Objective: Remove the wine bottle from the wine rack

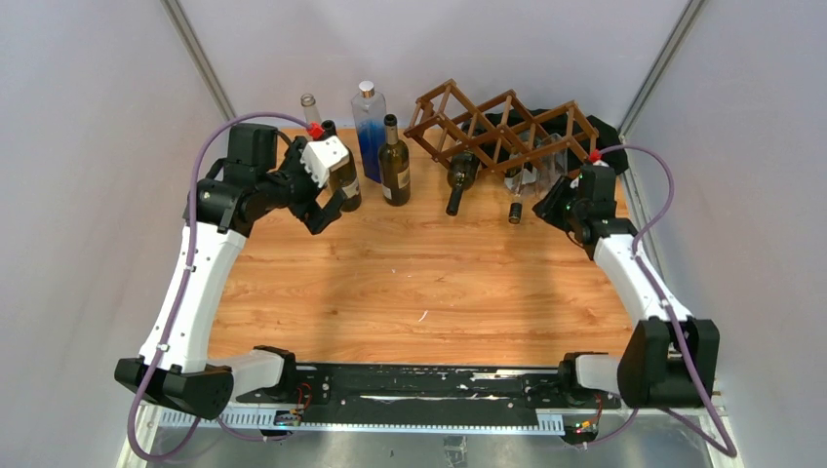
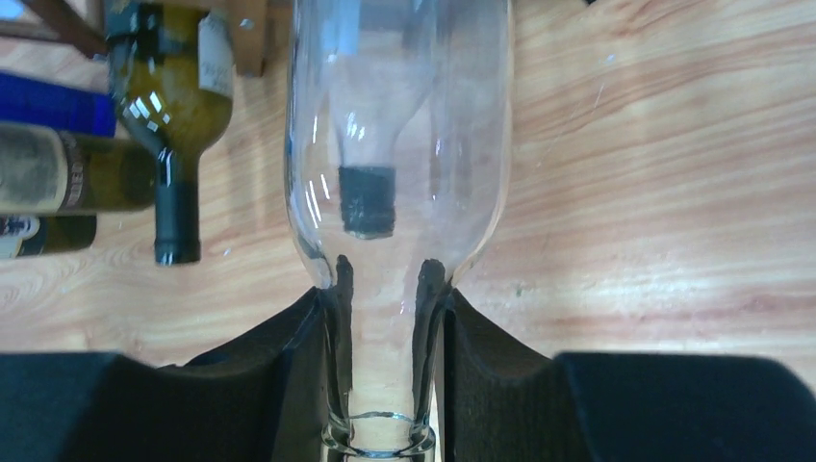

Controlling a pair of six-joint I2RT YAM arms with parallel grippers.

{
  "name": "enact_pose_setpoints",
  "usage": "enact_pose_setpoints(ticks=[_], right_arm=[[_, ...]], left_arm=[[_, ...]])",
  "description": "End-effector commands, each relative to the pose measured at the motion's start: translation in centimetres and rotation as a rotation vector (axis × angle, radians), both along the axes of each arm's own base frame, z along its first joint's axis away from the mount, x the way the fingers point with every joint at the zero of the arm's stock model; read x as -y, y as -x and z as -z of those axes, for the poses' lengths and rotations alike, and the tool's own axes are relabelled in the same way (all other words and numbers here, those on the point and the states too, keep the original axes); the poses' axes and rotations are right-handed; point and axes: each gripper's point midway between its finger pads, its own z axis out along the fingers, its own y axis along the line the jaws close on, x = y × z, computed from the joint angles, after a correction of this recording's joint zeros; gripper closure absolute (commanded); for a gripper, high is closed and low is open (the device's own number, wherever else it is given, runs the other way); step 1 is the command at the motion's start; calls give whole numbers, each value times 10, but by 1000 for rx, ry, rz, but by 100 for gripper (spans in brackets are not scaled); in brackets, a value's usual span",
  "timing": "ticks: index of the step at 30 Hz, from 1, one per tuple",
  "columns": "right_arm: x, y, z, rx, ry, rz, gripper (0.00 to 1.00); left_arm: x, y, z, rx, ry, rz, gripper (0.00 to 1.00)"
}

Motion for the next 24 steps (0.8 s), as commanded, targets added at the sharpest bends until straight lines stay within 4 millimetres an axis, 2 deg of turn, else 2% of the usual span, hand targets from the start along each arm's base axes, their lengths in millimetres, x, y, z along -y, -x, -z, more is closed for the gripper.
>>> enact_pose_setpoints(ticks=[1,10,14,17,24], right_arm=[[-25,31,-15,17,-36,-69,100],[-38,103,-31,-48,-96,-97,100],[-43,130,-36,-79,-125,-116,100],[-49,145,-41,-85,-149,-149,100],[-52,163,-63,-61,-147,-189,100]], left_arm=[[12,11,-4,44,10,141,0],[47,16,-5,104,109,329,0],[64,21,-4,156,76,395,0],[71,27,4,198,7,457,0],[85,34,-4,279,-37,549,0]])
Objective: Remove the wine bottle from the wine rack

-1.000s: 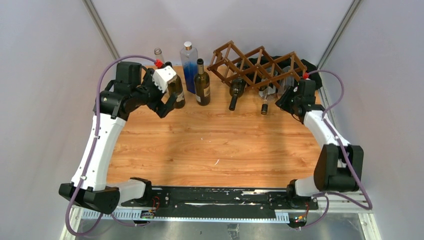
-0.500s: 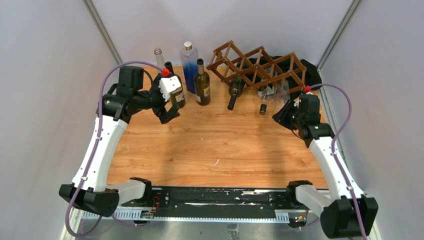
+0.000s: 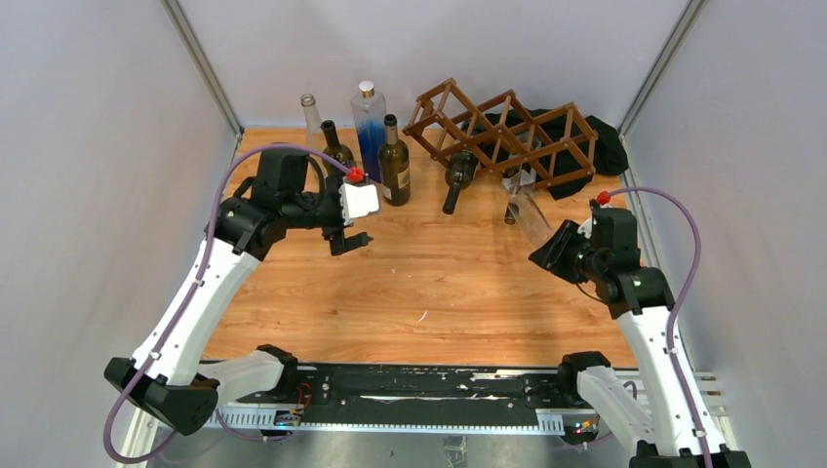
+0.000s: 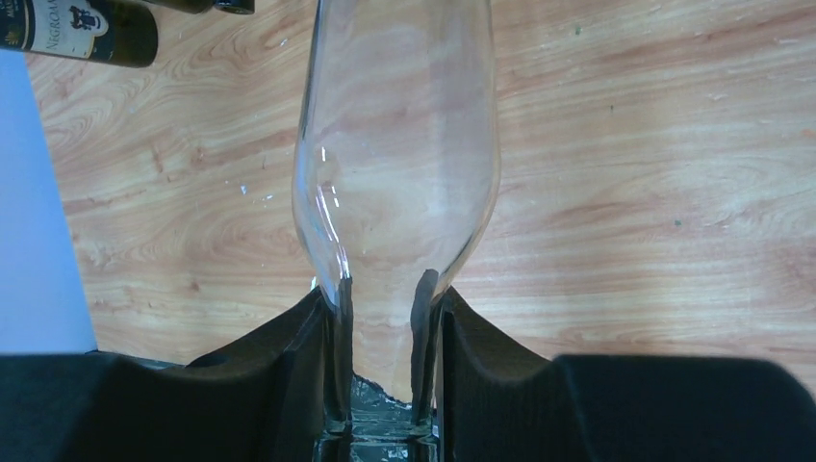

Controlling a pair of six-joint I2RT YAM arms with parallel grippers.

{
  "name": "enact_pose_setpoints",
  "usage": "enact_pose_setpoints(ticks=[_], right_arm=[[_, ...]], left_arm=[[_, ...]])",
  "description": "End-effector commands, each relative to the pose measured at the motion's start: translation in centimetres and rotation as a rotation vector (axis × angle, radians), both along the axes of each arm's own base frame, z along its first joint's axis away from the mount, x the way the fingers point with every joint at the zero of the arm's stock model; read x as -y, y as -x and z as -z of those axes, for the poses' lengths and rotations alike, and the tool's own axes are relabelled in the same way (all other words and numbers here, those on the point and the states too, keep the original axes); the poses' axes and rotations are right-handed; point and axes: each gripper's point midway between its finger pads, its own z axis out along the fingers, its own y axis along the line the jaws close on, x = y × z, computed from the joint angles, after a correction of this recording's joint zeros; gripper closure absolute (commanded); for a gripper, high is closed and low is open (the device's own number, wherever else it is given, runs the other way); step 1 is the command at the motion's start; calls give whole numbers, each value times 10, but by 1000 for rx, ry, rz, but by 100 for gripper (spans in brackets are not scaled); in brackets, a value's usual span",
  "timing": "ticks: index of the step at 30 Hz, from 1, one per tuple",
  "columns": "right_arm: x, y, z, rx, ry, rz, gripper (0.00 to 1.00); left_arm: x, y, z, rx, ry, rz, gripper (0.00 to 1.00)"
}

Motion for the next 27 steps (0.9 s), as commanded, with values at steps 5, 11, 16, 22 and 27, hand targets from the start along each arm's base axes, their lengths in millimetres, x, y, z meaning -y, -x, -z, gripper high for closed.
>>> enact_pose_setpoints(ticks=[5,11,16,22,27], right_arm=[[-15,17,-61,120,-52,-92,100],[-42,17,-87,149,-130,-205,100],[-84,19,-93,138,-115,-359,100],[-149,28,-104,143,-105,-550,100],[-195,36,-117,150,-140,-672,100]], left_arm=[[8,-3,-12,129,-35,65,0],[14,2,-18,173,-40,110,0],[26,11,-17,198,-51,166,0],[40,27,-6,174,-30,200,0],[44,47,9,154,9,214,0]])
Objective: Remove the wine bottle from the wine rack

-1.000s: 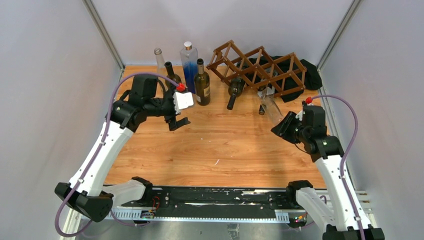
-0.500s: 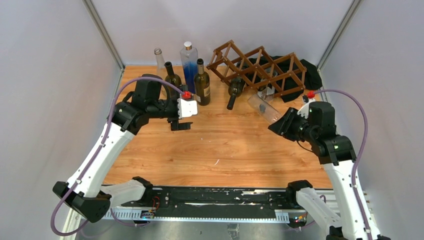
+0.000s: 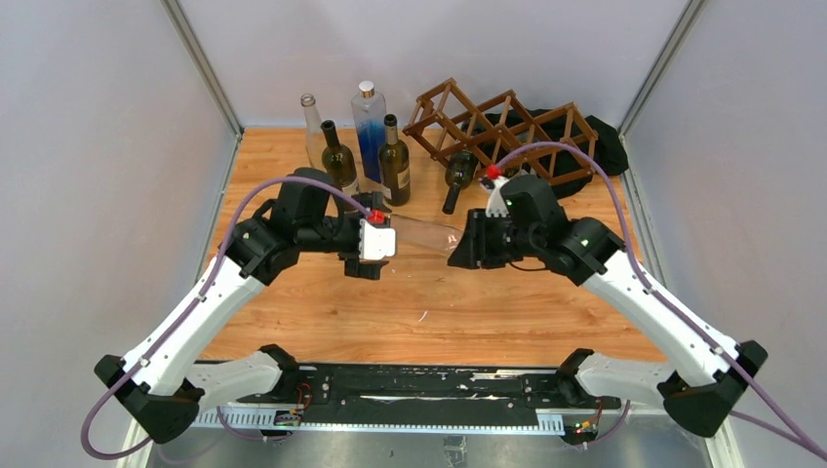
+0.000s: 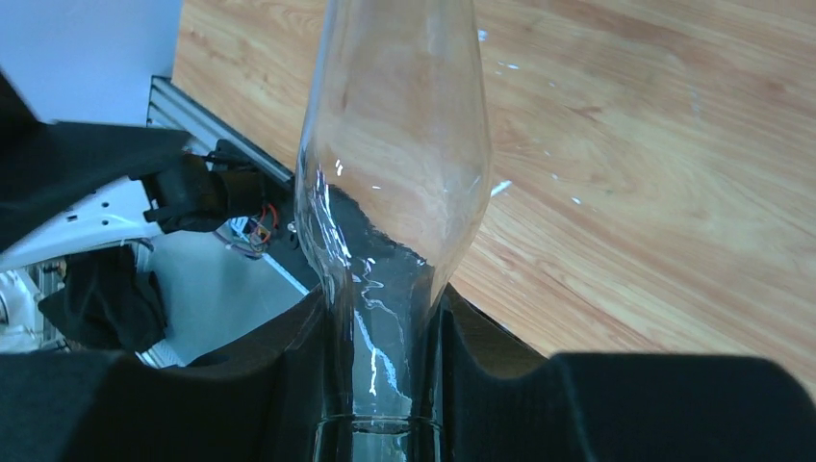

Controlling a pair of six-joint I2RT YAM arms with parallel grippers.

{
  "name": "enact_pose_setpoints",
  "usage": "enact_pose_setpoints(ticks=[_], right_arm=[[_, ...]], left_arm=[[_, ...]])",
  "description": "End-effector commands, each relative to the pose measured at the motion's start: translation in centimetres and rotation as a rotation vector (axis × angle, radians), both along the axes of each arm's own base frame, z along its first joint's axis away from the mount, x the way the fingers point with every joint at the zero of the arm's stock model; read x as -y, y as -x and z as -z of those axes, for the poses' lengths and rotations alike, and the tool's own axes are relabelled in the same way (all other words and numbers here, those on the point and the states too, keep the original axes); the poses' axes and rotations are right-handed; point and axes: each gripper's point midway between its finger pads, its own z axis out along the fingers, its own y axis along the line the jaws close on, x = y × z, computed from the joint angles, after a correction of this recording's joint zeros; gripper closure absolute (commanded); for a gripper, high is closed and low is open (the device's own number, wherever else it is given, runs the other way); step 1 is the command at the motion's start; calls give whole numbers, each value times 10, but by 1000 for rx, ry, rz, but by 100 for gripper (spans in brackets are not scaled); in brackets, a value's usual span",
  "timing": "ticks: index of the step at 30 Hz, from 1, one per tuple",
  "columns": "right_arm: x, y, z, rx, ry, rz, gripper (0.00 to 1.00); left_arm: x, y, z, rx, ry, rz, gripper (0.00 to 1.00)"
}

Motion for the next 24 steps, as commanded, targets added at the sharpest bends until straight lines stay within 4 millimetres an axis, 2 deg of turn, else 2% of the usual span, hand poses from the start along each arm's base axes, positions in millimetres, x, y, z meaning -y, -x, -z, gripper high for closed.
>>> enact_pose_setpoints(ticks=[1,6,9,14,18,19,21,24], right_arm=[[-47,-6,-48,112,-123,-81,100],[-88,7,-54,102,-123,-202,100],[-104,11,-57,106,-122,-242,100],[-120,15,-62,103,-138,-282,100],[-124,15,-65,113,-143,-297,100],[-125,16,-65,114,-144,-303,100],[-126,17,-65,115,-140,-309,100],[-125,17,-62,116,-130,-308,100]], left_arm=[[4,16,2,24,59,5,0],[9,12,1,102,97,-28,0],[9,7,3,117,84,-43,0],[7,8,14,143,46,-19,1],[3,11,28,141,-9,7,9],[3,10,29,142,-14,3,12],[3,8,30,144,-22,-2,25],[3,5,28,144,-25,-15,52]])
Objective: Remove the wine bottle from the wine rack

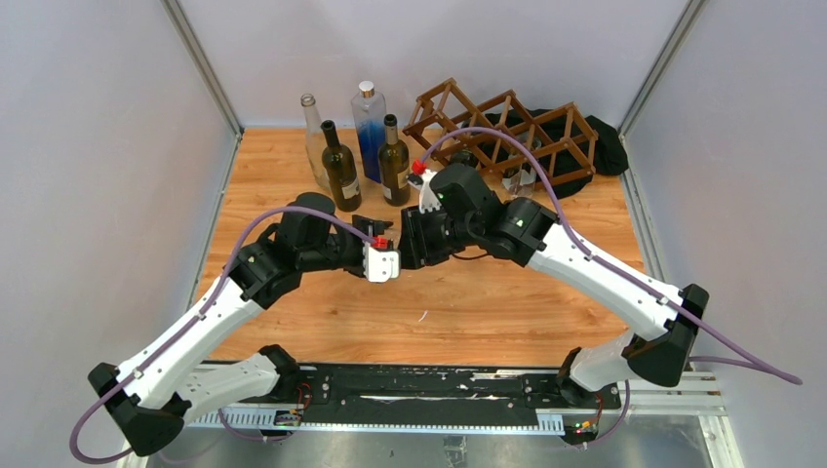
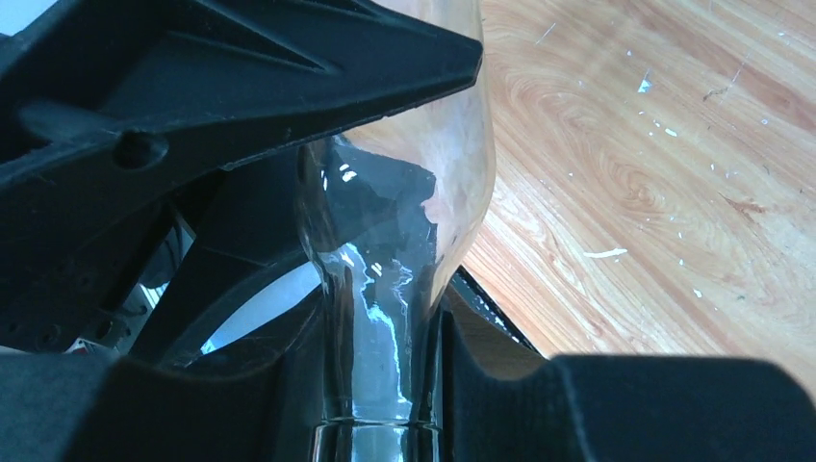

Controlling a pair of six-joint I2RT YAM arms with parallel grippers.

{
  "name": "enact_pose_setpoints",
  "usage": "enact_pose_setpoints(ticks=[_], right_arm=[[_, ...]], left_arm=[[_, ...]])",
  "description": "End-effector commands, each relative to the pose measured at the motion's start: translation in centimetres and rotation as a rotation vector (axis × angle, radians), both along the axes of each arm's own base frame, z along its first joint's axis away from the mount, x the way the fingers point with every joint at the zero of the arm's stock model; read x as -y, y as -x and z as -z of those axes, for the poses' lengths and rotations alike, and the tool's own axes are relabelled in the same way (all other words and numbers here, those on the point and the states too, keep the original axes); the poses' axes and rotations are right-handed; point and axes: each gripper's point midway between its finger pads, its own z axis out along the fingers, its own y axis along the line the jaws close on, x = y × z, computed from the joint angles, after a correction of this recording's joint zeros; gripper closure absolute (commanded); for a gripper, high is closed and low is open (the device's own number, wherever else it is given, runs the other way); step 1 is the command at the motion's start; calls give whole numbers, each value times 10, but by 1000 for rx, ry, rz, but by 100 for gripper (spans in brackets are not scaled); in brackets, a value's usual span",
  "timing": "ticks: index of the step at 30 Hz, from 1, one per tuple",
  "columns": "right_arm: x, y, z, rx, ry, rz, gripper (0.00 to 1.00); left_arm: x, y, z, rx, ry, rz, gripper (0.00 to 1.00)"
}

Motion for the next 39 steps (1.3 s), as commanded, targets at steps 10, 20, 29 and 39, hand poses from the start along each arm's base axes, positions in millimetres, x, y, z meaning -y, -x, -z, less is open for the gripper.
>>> enact_pose_setpoints(ticks=[10,20,29,39], right_arm=[[33,-29,-58,281,-155,106,8],[56,-33,-48,397,-202,156,5],[-14,-58,-59,579,-382,3,5],[-62,-49,-70,640,-539,-229,4]], left_arm=[[-5,-30,-37,-166,218,-237,100],[-21,-68,-115,-427,637,-404,100],[-20,-61,-167,-567,821,-351,100],[-13,-28,-187,-672,846,-222,100]])
